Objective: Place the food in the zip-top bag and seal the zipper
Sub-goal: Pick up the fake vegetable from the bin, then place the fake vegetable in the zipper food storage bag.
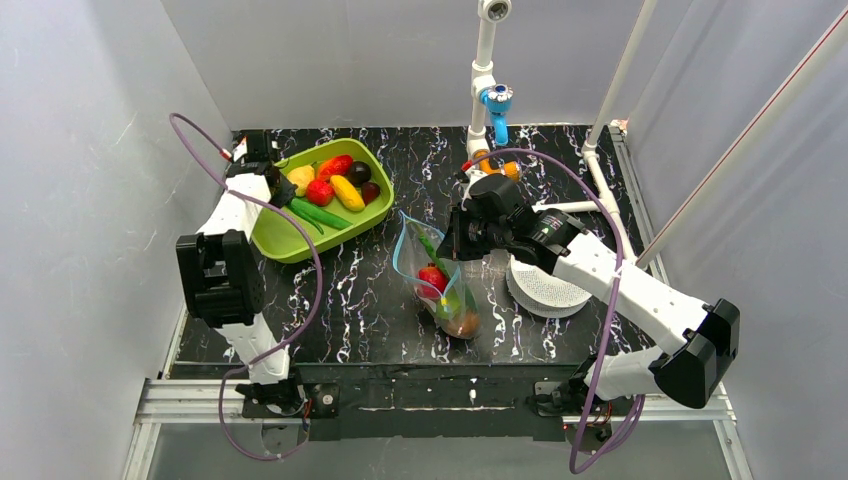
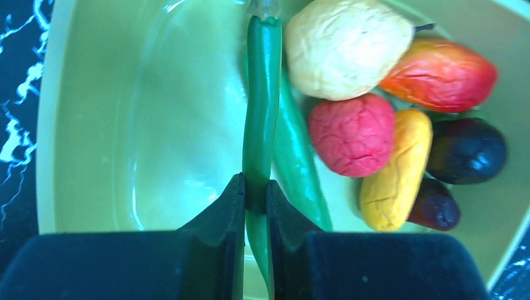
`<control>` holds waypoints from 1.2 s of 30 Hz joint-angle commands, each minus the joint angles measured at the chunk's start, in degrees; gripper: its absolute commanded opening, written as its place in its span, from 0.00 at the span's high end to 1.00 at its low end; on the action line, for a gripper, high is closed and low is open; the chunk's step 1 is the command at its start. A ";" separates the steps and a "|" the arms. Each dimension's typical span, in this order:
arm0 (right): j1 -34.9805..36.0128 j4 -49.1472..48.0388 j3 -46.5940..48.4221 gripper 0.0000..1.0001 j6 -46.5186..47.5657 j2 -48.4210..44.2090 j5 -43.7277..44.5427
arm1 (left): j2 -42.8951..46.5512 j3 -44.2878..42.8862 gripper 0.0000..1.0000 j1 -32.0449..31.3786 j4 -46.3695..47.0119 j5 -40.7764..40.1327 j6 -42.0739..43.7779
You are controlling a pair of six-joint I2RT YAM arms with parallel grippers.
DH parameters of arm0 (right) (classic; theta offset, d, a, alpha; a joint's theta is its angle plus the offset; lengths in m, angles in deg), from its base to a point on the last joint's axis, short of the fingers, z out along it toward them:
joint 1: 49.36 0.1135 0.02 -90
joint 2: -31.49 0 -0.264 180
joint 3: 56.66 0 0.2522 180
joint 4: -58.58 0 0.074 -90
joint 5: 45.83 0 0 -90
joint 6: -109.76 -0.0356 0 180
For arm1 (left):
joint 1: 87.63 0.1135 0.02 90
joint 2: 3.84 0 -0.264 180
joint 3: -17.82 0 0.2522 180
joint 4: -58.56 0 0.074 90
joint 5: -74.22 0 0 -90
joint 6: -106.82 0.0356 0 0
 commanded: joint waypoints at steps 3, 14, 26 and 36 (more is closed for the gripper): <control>-0.29 -0.71 2.31 0.99 -0.26 -0.98 -0.46 | 2.05 1.23 1.00 -0.20 3.28 4.30 2.56; -0.28 -0.80 2.73 0.99 0.40 -0.79 -0.96 | 13.91 7.97 1.00 0.58 14.08 21.90 3.68; -0.28 -3.02 2.92 0.99 -0.91 -0.43 -3.61 | 28.87 15.10 1.00 1.90 37.39 52.96 -15.81; -0.91 -4.58 3.41 0.99 -3.54 -1.12 -6.31 | 45.57 30.28 1.00 -16.10 59.08 50.93 -18.95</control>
